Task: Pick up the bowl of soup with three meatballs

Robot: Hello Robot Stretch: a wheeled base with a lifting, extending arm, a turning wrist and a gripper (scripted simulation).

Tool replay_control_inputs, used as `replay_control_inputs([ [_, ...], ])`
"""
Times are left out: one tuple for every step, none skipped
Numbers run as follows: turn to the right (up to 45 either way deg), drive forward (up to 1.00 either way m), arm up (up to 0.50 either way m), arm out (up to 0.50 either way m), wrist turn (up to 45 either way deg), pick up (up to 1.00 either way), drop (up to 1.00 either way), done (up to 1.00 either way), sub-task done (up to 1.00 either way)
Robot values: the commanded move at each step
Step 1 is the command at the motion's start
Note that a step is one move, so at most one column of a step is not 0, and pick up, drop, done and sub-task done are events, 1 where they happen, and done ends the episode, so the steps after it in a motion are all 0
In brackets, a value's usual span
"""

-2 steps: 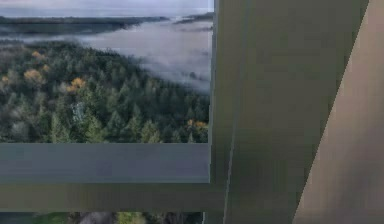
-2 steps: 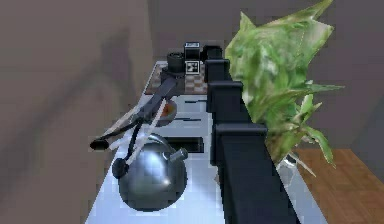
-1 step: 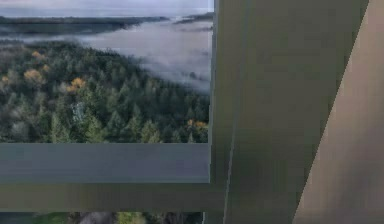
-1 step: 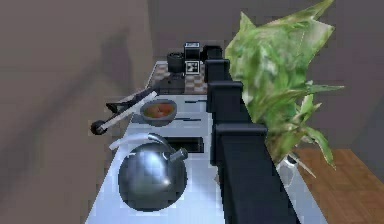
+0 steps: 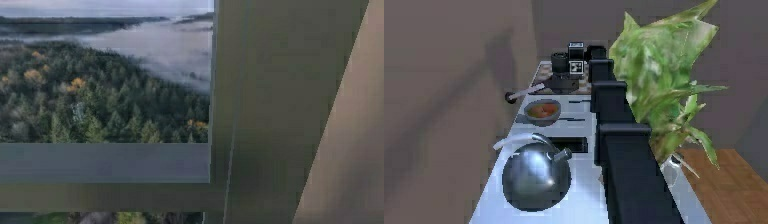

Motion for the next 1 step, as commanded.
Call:
replay_control_inputs([
  [0.0,0.00,0.00,0.00,12.0,0.00,0.00,0.00,0.00],
])
